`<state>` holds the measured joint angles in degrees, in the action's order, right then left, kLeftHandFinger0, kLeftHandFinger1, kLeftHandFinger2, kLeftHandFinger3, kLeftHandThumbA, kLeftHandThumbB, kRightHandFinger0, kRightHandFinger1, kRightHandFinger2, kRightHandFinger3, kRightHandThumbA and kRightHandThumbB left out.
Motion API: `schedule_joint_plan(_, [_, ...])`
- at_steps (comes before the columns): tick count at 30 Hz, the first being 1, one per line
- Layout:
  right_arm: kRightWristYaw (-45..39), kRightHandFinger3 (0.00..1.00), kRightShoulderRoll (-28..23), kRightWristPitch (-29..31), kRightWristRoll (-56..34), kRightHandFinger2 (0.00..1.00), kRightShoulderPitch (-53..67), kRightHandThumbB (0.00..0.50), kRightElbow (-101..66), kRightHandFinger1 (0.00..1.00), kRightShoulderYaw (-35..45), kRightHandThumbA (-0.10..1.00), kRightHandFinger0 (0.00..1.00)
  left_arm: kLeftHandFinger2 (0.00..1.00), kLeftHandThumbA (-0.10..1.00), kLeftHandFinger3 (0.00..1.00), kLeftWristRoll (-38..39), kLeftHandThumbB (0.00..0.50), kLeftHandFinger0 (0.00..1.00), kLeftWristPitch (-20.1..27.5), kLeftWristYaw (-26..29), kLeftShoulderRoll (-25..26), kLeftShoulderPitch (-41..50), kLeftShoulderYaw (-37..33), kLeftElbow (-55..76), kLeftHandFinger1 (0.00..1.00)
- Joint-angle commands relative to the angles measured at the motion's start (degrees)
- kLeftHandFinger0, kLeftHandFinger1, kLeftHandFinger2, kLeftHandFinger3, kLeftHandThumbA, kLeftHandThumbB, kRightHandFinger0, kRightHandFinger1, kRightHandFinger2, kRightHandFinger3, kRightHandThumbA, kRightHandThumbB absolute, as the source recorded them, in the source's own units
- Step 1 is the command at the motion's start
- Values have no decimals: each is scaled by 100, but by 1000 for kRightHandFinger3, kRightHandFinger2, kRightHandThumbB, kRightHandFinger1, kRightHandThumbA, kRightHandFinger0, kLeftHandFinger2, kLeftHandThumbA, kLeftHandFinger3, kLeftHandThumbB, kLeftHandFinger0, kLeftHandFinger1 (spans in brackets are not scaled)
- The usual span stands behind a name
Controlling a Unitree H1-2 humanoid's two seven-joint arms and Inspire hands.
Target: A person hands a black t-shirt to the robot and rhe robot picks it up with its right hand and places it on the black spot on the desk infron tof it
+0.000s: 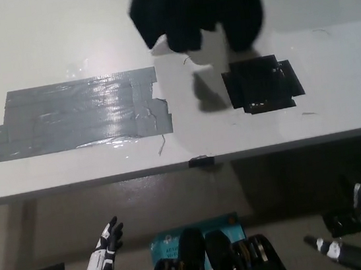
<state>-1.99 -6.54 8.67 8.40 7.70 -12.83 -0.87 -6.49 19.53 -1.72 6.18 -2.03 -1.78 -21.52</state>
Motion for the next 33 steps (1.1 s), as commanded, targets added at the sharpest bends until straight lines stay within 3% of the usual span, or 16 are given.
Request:
schedule_joint_plan(1, [358, 1000, 45, -174, 1330, 1000, -558, 377, -1327, 1000, 220, 902, 1000, 1000, 1000, 1000, -136, 500, 1000, 258, 100, 51, -33, -28, 171, 1000])
schedule_joint_plan(2, [272, 1000, 13, -359, 1428, 1000, -963, 423, -1497, 1000, 219, 922, 1000, 1000, 1000, 1000, -227, 500, 1000, 275, 128, 62, -42, -57, 162, 1000])
schedule_joint_plan(6, [106, 1000, -27, -826, 1623, 1000, -1640, 439, -1622, 1000, 217, 934, 1000, 1000, 1000, 1000, -336, 500, 1000, 230, 144, 107, -55, -81, 231, 1000])
schedule_joint_plan(8, [57, 1000, -38, -1083, 1712, 1000, -2017, 472, -1560, 1000, 232, 953, 1000, 1000, 1000, 1000, -472, 500, 1000, 235, 182, 159, -66, -104, 282, 1000])
schedule_joint_plan(10, [18, 1000, -54, -1307, 1778, 1000, -2362, 450, -1494, 1000, 250, 997, 1000, 1000, 1000, 1000, -502, 498, 1000, 206, 134, 199, -82, -131, 326, 1000])
schedule_joint_plan(18, [174, 1000, 23, -1806, 1820, 1000, -3389, 466, -701, 1000, 333, 1000, 1000, 1000, 1000, 1000, -723, 500, 1000, 41, 73, 273, -187, -281, 384, 1000])
schedule_joint_plan(26, [193, 1000, -34, -1734, 1649, 1000, -4260, 443, 763, 1000, 203, 1000, 1000, 1000, 1000, 1000, -852, 500, 1000, 91, 95, 314, -267, -363, 361, 1000])
schedule_joint_plan(29, [92, 1000, -36, -1577, 1484, 1000, -4524, 495, 1335, 1000, 95, 1000, 1000, 1000, 1000, 1000, -881, 500, 1000, 69, 95, 337, -352, -386, 349, 1000])
schedule_joint_plan(33, [-74, 1000, -86, -1680, 1417, 1000, -4789, 500, 1650, 1000, -17, 987, 1000, 1000, 1000, 1000, -847, 500, 1000, 3, 60, 341, -429, -376, 366, 1000])
